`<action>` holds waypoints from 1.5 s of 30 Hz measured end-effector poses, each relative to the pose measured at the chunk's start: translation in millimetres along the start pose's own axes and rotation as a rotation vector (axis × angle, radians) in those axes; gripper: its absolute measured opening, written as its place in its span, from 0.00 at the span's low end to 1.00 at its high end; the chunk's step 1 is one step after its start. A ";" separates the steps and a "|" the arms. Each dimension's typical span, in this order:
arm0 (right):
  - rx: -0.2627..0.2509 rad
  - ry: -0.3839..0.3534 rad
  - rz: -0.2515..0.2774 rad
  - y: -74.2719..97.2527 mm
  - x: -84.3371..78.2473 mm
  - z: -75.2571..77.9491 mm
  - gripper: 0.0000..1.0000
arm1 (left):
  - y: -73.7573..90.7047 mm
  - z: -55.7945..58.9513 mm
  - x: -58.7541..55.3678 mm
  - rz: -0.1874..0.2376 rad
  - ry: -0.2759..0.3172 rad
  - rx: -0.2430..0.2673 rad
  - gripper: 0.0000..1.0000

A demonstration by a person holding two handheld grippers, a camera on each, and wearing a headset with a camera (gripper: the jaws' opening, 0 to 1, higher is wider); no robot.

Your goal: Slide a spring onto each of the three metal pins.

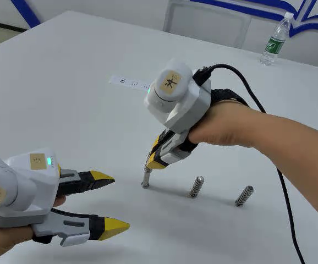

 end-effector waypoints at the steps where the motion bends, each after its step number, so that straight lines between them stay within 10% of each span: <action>1: 0.005 -0.003 -0.002 -1.1 -0.4 -0.2 0.12 | -0.2 -0.1 -0.1 -0.001 0.000 -0.001 0.55; 45: 0.066 -0.065 -0.046 -48.4 -3.7 -3.6 0.12 | 0.6 -2.7 -6.2 -0.005 0.019 0.011 0.54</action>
Point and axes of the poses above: the centre of the closed fingertips' face, and the gripper's own axes: y roughly backward along the fingers, z roughly to its right, x roughly out of its top, the point moved 9 cm from there along y, roughly backward along the fingers, and after that the axes turned 15 degrees about y, right-handed, at the moved point
